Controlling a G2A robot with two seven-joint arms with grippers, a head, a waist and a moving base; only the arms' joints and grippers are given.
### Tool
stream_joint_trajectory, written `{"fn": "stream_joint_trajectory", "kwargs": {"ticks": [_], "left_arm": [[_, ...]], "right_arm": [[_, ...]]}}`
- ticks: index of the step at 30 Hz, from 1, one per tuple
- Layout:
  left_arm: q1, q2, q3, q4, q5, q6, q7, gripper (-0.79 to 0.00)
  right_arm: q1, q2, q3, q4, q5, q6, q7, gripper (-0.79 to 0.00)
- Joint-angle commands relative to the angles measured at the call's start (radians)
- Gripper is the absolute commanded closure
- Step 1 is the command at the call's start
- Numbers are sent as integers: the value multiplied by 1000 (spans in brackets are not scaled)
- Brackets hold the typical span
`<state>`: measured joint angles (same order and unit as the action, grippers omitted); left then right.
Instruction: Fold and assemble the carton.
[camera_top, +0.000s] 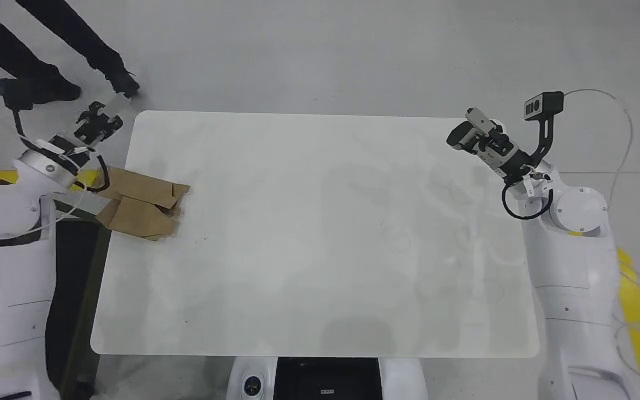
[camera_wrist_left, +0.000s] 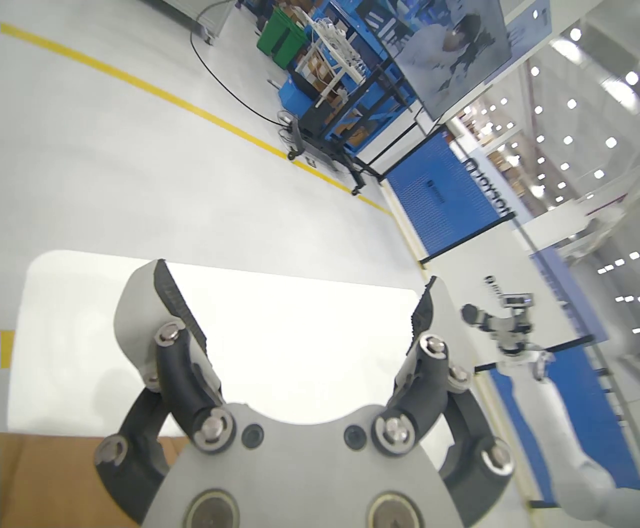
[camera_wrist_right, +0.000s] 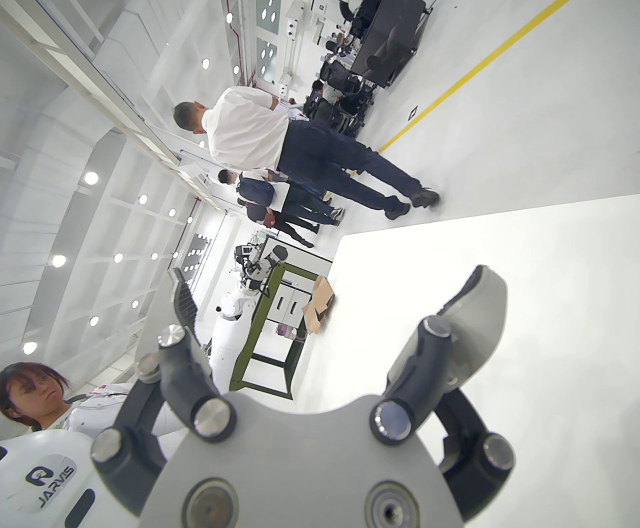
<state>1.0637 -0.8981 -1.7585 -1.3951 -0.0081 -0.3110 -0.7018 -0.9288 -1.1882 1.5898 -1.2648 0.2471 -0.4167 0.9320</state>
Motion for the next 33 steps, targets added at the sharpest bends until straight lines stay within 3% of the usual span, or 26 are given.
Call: {"fn": "stream_joint_trajectory", "kwargs": {"ticks": [1, 7, 14, 19, 29, 33], "left_arm": [[3, 0, -10, 10, -90, 33, -28, -785], [1, -2, -32, 60, -307, 168, -104, -785], [-9, 2, -61, 119, -398, 262, -119, -785], [-1, 9, -97, 162, -400, 264, -87, -785], [51, 26, -175, 274, -324, 163, -32, -785], [61, 33, -199, 339, -297, 177, -9, -785]], "right_arm": [[0, 0, 0, 0, 0, 0, 0, -785], [0, 0, 0, 0, 0, 0, 0, -785], [0, 0, 0, 0, 0, 0, 0, -785], [0, 0, 0, 0, 0, 0, 0, -785], [0, 0, 0, 0, 0, 0, 0, -785], [0, 0, 0, 0, 0, 0, 0, -785]]}}
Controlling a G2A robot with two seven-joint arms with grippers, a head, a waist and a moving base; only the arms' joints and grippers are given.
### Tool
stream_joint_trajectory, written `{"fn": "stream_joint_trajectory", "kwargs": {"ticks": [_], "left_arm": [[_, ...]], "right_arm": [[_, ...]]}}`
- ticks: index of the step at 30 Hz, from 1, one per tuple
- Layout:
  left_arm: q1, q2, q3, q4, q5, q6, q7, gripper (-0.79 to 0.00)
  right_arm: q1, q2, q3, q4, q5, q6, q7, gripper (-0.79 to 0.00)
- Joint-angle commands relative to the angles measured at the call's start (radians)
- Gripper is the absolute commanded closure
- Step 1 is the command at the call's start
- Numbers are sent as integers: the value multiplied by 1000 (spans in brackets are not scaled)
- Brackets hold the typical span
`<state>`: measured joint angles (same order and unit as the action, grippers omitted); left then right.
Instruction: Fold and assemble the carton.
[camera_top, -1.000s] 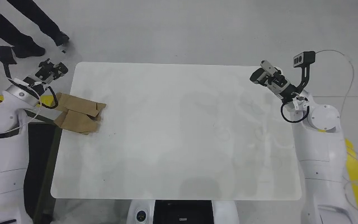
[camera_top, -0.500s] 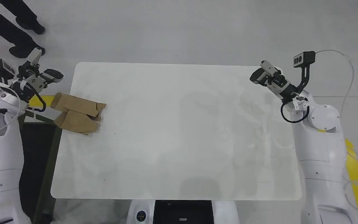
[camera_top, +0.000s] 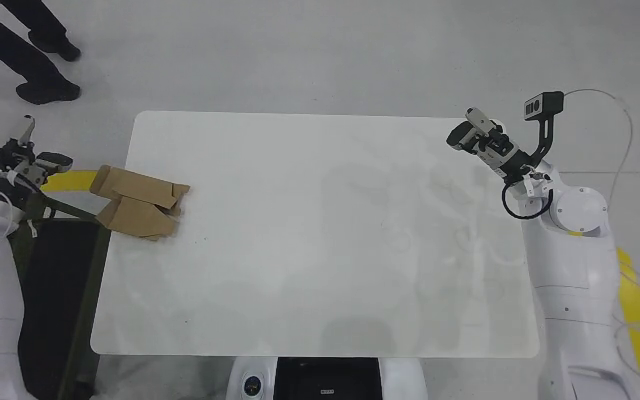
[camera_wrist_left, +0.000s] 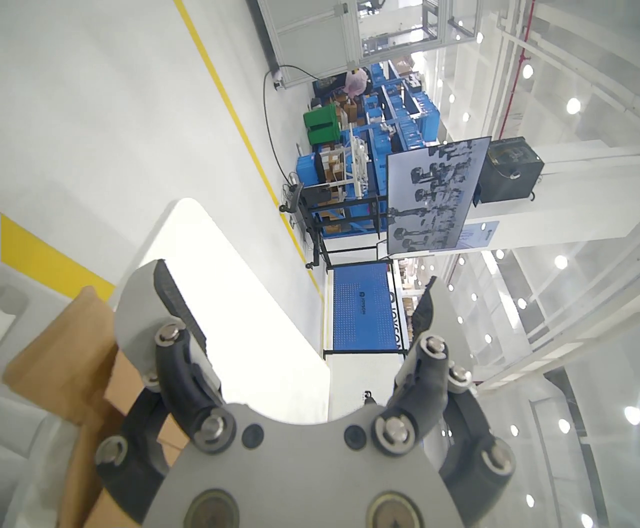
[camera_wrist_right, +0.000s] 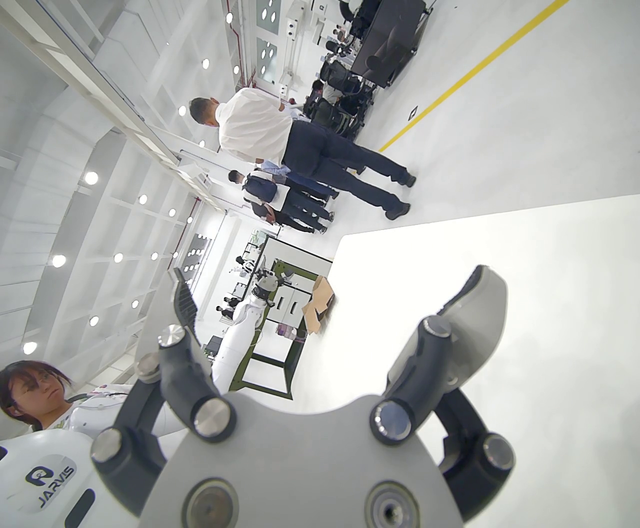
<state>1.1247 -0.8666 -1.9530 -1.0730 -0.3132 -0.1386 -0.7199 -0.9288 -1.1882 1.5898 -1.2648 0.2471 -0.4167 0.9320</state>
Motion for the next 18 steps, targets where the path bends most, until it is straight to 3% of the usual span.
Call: {"fn": "stream_joint_trajectory", "kwargs": {"ticks": [1, 13, 18], "left_arm": [[0, 3, -9, 34, 10, 11, 17, -785], [-22, 5, 46, 195, 77, 27, 33, -785], [-53, 5, 90, 261, 107, 26, -21, -785]], "right_arm": [[0, 0, 0, 0, 0, 0, 0, -785], [0, 0, 0, 0, 0, 0, 0, -785], [0, 0, 0, 0, 0, 0, 0, -785]]}}
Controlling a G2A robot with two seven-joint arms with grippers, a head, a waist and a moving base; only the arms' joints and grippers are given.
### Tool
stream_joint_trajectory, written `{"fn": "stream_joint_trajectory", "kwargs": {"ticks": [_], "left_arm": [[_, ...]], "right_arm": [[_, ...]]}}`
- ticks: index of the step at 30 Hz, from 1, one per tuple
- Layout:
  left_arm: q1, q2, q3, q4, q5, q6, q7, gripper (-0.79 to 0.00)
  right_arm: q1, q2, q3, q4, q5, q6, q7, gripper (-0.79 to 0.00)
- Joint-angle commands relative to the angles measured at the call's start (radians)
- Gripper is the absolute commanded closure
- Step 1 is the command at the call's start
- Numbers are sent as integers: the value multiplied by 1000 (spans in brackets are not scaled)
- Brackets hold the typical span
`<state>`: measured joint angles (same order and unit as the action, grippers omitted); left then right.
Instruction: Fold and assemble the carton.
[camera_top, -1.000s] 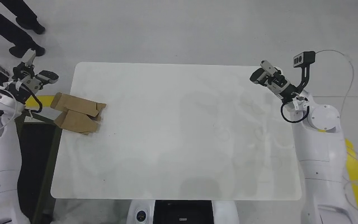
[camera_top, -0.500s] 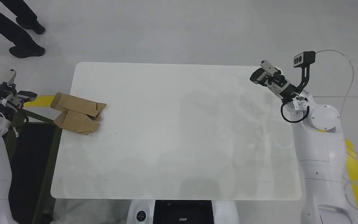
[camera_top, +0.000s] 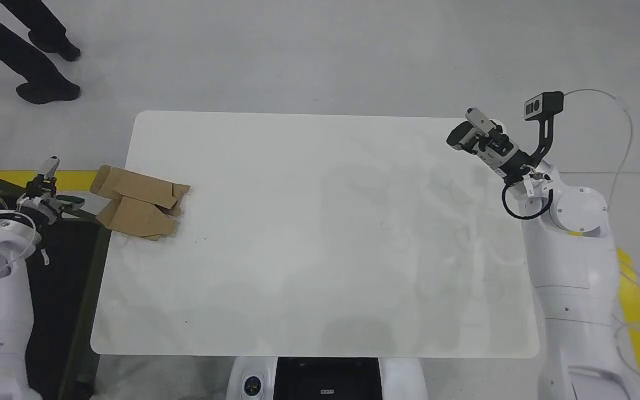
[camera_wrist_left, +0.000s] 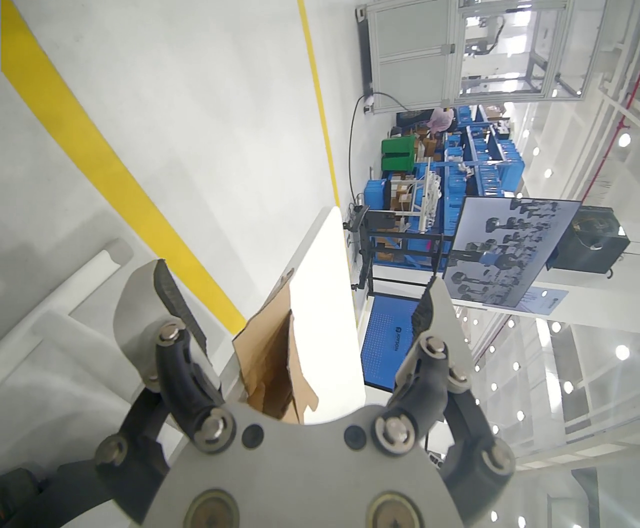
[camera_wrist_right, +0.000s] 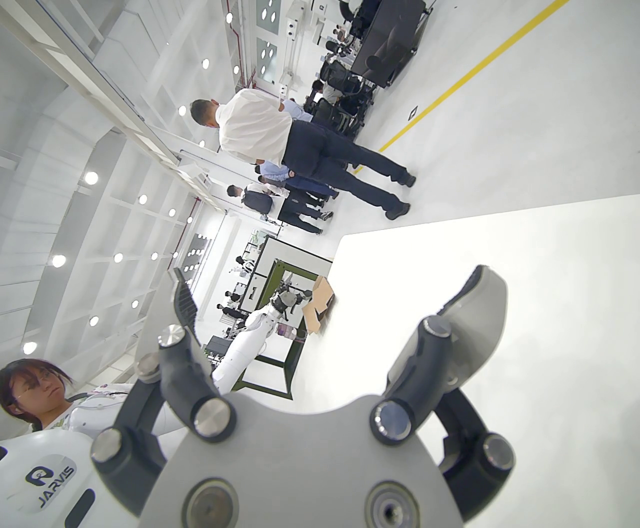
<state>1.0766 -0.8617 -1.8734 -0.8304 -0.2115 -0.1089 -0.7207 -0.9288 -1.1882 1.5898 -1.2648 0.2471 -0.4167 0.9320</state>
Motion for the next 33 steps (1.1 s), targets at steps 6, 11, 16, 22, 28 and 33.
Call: {"fn": "stream_joint_trajectory", "kwargs": {"ticks": [6, 11, 16, 22, 28, 33], "left_arm": [[-46, -3, 53, 90, 17, -17, -59, -785], [-85, -11, 84, 131, -6, -28, -83, -785], [-105, -22, 120, 151, -3, -45, -50, -203], [-117, -28, 142, 171, -9, -53, -41, 0], [-121, -25, 125, 177, -51, -63, -63, 0], [-128, -18, 102, 145, -85, -76, -70, 0]], "right_arm": [[0, 0, 0, 0, 0, 0, 0, -785], [0, 0, 0, 0, 0, 0, 0, -785], [0, 0, 0, 0, 0, 0, 0, -785], [0, 0, 0, 0, 0, 0, 0, -785], [0, 0, 0, 0, 0, 0, 0, -785], [0, 0, 0, 0, 0, 0, 0, -785]]}}
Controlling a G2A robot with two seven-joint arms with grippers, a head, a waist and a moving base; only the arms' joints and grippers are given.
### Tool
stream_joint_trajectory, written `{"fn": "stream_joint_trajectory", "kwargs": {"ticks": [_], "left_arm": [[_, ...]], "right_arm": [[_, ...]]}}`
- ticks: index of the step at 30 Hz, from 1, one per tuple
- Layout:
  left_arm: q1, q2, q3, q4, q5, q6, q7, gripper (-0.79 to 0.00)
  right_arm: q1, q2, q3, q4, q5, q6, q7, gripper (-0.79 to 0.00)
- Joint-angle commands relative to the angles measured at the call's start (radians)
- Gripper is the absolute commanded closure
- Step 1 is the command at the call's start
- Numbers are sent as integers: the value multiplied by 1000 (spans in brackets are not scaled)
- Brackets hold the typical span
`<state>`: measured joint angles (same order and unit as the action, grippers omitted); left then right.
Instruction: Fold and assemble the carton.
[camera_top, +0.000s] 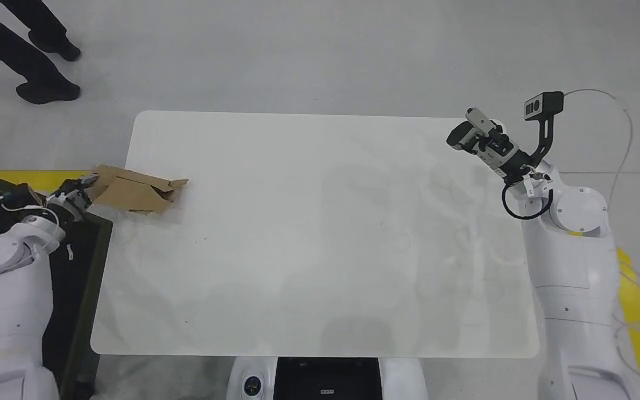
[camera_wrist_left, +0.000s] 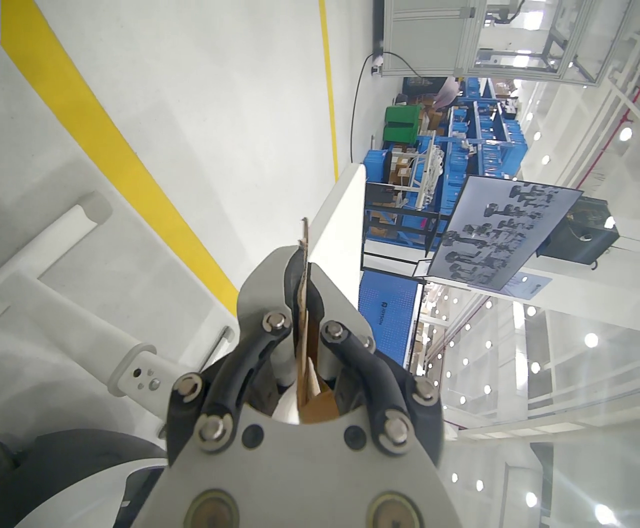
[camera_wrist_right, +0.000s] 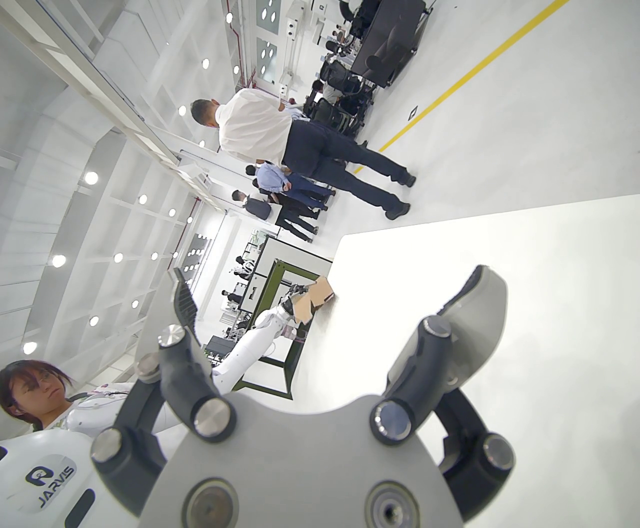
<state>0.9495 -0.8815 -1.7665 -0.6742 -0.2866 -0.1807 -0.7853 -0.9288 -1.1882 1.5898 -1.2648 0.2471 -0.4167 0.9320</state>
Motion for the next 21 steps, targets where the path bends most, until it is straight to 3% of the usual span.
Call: {"fn": "stream_joint_trajectory", "kwargs": {"ticks": [1, 11, 21], "left_arm": [[-3, 3, -10, -22, -16, -7, -7, 0], [-30, 6, -12, -176, -45, -43, -8, 0], [-105, -17, 126, -332, -17, -38, -18, 0]], "right_arm": [[0, 0, 0, 0, 0, 0, 0, -785], [0, 0, 0, 0, 0, 0, 0, -785], [0, 0, 0, 0, 0, 0, 0, -785]]}}
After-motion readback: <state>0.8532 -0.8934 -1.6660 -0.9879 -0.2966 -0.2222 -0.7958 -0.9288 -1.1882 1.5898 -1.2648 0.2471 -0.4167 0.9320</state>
